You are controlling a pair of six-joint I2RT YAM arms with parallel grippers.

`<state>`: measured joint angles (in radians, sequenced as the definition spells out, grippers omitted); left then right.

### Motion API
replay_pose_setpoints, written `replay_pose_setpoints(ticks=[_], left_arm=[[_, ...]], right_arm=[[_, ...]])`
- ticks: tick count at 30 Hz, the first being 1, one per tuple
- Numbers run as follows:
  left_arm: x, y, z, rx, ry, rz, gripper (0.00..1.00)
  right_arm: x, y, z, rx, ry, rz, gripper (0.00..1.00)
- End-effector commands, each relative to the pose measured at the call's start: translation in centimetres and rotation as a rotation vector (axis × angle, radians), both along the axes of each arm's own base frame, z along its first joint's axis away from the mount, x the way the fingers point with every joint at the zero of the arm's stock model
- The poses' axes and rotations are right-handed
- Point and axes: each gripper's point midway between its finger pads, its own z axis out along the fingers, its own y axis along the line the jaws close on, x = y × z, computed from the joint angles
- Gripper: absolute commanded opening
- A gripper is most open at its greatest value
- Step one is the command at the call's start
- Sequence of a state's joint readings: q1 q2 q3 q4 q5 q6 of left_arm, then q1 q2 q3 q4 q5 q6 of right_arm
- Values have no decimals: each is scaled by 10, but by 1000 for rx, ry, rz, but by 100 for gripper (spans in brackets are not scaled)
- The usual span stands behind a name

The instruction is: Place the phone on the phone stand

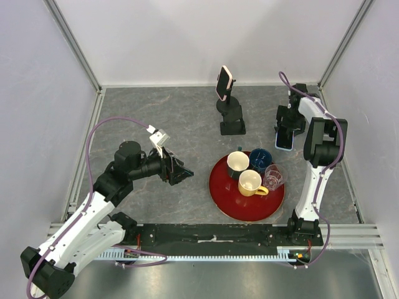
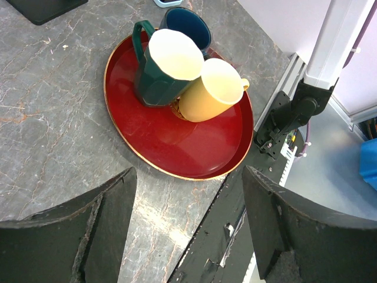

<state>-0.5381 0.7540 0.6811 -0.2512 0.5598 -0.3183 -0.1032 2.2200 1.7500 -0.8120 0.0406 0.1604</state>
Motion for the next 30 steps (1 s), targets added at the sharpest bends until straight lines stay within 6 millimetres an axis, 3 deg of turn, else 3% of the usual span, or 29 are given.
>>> replay_pose_setpoints(ticks=[1,7,8,15,16,19,26,30], left_arm=[[2,-2,10,-25,-48,-15,78],[2,-2,10,-26,-47,-21,78],[1,-2,10,-27,-49,-21,78],[2,-2,10,-27,-49,-19,78],[2,-2,10,-26,-47,-19,78],[3,-3,8,-23,-39,-23,78],[5,-1,10,-26,-48,-8,78],[4,-1,9,-26,-43,-11,78]], right_arm=[[-46,10,-42,60,182,-6,82],[-44,9,-42,53,151,3,80],[-43,14,-42,79,143,9,68],[-34,20,-43,105,99,21,22],[-33,19,-41,103,93,22,12],[-27,17,-34,95,48,25,0],[-16,21,-18,103,-66,36,0],[-1,18,10,84,-203,19,0]])
